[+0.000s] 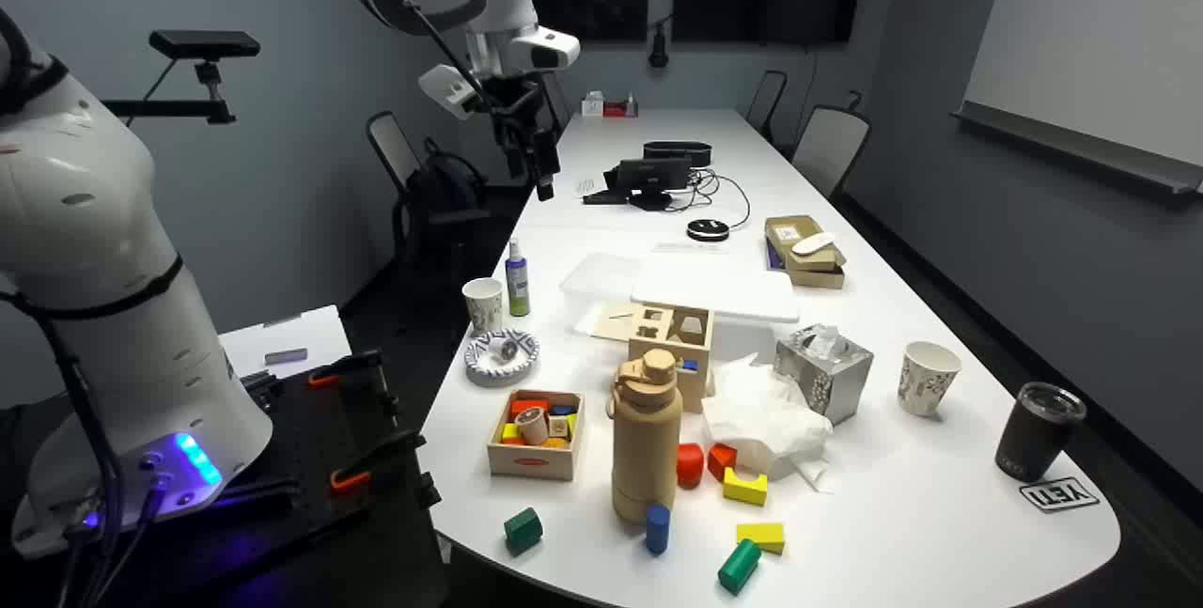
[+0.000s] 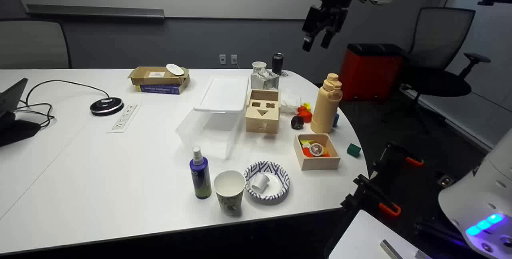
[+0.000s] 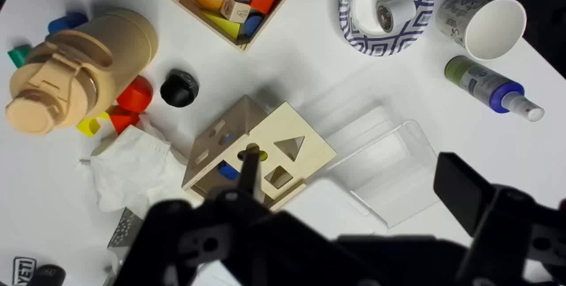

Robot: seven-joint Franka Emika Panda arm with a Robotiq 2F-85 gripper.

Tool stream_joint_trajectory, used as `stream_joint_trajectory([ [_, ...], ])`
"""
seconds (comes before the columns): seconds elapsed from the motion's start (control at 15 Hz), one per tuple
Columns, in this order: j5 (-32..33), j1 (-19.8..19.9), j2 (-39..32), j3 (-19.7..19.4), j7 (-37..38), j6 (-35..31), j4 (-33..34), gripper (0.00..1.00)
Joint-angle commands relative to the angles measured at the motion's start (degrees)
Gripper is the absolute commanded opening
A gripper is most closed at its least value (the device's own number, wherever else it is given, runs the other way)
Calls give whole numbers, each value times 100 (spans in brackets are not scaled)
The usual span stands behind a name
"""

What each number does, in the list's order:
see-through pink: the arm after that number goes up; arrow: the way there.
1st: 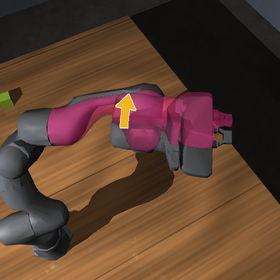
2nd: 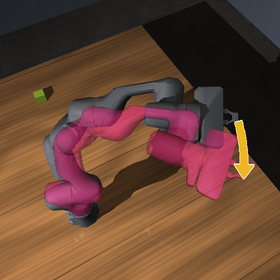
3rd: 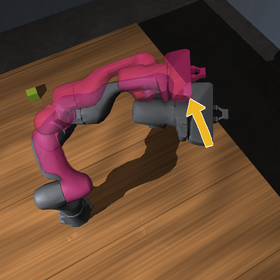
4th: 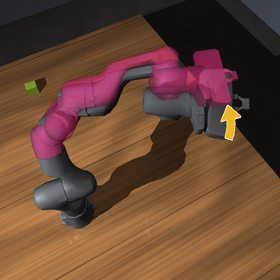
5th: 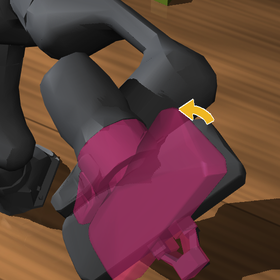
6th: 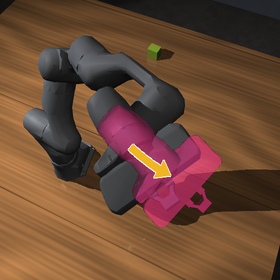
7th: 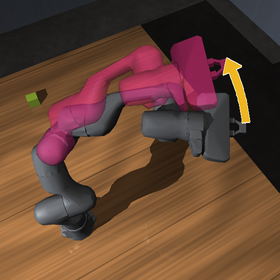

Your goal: Close the box and move it to the left

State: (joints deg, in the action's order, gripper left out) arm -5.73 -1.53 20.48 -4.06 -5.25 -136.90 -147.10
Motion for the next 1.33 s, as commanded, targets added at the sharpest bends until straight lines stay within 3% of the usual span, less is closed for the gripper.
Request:
stream_joint_trajectory([
  [0.0, -16, 40, 1, 39, -11, 16, 9, 100],
  [0.27, -42, 45, -298, 113, 205, -166, 137, 100],
  [0.53, -251, 28, -987, 307, 1057, -1286, 264, 100],
  [0.87, -49, 55, -2461, 659, 2626, -2723, 636, 100],
  [1.13, 237, -281, -3738, 344, 3608, -3130, 1214, 100],
  [1.27, 59, -520, -4259, 135, 3817, -3067, 1561, 100],
])
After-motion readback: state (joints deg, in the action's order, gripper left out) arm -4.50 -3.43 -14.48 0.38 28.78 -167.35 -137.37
